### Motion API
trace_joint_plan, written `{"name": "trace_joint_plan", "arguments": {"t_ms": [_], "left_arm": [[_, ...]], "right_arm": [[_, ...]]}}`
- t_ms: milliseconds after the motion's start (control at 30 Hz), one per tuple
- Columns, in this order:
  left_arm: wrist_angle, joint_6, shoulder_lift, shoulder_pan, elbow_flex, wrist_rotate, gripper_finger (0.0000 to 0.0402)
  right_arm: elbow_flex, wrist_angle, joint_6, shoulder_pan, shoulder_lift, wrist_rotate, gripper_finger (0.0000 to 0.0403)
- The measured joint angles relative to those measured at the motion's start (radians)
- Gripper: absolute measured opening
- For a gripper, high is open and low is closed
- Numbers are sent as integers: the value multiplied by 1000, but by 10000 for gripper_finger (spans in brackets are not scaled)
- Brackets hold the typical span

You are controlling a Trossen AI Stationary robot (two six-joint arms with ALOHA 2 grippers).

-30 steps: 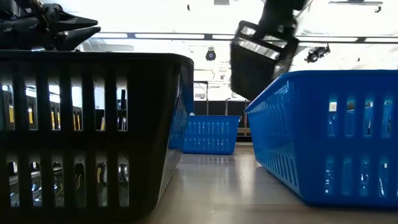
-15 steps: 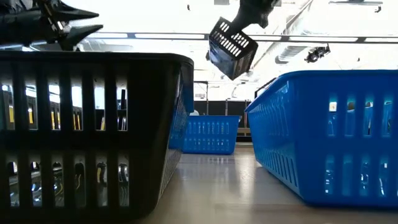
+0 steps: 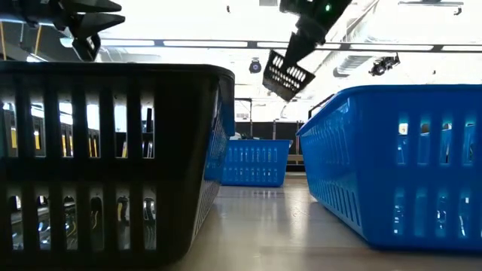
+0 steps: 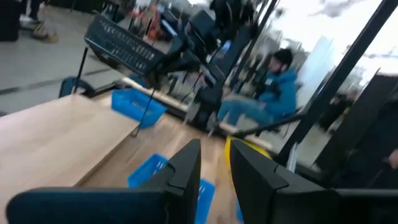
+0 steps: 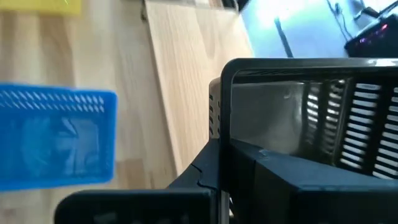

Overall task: Stack baskets on shelf by color
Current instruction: Put the middle right black basket on the shelf

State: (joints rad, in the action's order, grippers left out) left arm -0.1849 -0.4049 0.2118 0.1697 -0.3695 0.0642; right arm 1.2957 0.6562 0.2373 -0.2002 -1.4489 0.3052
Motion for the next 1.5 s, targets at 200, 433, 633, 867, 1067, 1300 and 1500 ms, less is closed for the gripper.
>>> {"name": "trace_joint_plan", "arguments": {"t_ms": [200,433,633,867,1067,1300,1500], "left_arm": [[-149,16,97,0,-114,-5,76],[-312,16,201,0,-203,-36,76],[-405,16,274,0,-225,-69,76],[-460,16,338,0,-226,-146,76],[-482,16,392,-9,-226,-185,76],[-482,14,472,-75,-226,-197,76],[-486,-5,536,-137,-226,-187,76]], "right_arm": [[-1,41,9,-54,-73,-42,0],[-1,83,33,-86,-165,-74,0],[-1,92,86,-88,-243,-89,0],[-2,102,117,-88,-301,-81,0],[-2,104,117,-94,-307,-77,0],[-2,105,112,-101,-307,-75,0],[-2,105,81,-101,-307,-71,27]]}}
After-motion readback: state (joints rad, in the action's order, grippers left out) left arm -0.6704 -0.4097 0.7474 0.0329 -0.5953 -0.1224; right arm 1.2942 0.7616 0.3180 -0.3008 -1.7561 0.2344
